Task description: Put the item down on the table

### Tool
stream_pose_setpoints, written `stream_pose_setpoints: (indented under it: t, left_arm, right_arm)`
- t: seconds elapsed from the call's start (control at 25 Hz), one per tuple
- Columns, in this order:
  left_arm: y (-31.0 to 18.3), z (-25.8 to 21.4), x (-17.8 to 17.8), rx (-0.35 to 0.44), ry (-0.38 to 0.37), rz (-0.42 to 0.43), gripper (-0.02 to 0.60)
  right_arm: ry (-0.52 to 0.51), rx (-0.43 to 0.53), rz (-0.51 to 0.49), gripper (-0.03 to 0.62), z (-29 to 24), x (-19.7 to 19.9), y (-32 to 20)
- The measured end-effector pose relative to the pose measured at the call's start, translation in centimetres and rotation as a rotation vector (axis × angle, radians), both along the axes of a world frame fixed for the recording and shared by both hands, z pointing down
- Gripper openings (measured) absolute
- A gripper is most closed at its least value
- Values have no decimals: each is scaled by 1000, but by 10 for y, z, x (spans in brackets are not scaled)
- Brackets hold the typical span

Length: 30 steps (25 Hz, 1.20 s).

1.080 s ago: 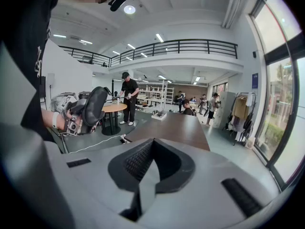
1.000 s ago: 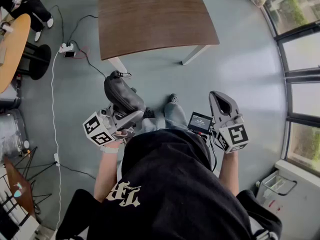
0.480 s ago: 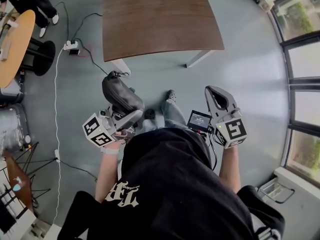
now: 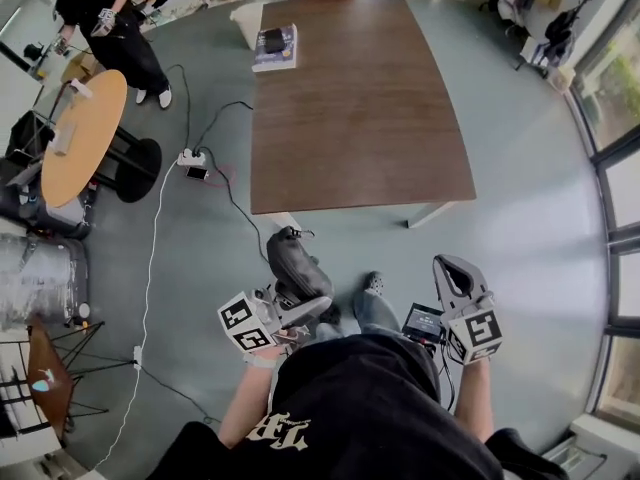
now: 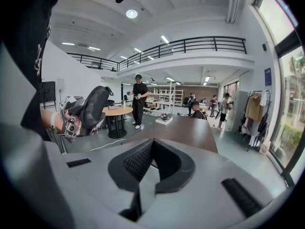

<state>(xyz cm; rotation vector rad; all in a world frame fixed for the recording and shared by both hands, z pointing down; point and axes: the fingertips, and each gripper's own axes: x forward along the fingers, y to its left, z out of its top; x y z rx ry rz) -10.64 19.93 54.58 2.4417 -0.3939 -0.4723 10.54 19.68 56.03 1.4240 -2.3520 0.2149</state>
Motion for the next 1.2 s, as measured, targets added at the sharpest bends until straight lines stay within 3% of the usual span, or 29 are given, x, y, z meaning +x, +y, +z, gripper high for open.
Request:
stream_pose_setpoints:
  t: [0.64, 1.2]
  left_arm:
    - [-77, -8, 64, 18, -28, -50, 359]
    - [-101, -2, 123, 38, -53, -26, 359]
  right_arm:
    - [-24, -17, -23, -11, 8, 71, -86]
    - [-54, -65, -12, -11, 7, 110, -118]
